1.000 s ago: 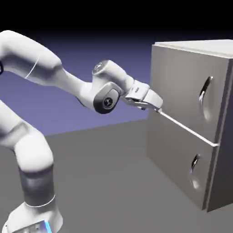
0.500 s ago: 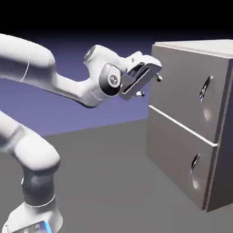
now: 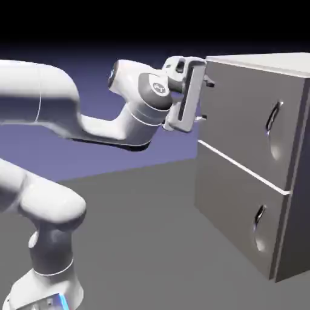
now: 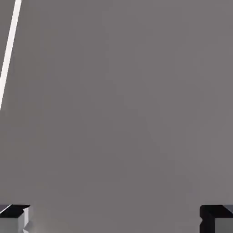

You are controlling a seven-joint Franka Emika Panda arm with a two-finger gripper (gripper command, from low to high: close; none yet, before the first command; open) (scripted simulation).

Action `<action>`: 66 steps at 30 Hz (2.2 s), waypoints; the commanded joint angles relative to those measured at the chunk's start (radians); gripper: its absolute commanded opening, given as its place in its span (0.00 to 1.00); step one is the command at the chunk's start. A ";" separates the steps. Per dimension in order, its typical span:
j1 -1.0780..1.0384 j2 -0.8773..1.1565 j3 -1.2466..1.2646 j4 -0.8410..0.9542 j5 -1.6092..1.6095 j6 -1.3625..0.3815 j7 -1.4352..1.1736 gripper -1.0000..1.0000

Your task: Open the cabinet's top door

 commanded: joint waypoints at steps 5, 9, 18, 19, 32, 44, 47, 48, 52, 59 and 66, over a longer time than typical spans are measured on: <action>0.082 -0.040 -0.094 0.039 -0.218 -0.013 -0.091 0.50; 0.147 -0.072 -0.168 0.069 -0.391 -0.024 -0.164 0.50; 0.295 -0.144 -0.337 0.139 -0.783 -0.048 -0.328 0.50; 0.311 -0.152 -0.356 0.146 -0.826 -0.051 -0.346 0.50; 0.514 -0.226 -0.564 0.254 -1.271 -0.081 -0.532 0.50; 0.433 -0.081 -0.492 0.191 -1.279 -0.198 -0.363 0.00; 0.325 -0.016 -0.409 0.131 -1.278 -0.226 -0.269 0.00; 0.288 -0.014 -0.380 0.103 -1.258 -0.243 -0.271 0.00; 0.143 -0.036 -0.251 -0.025 -1.144 -0.327 -0.316 0.00; -0.075 -0.137 0.001 -0.249 -0.886 -0.491 -0.420 0.00; -0.177 -0.268 0.253 -0.416 -0.586 -0.662 -0.516 0.00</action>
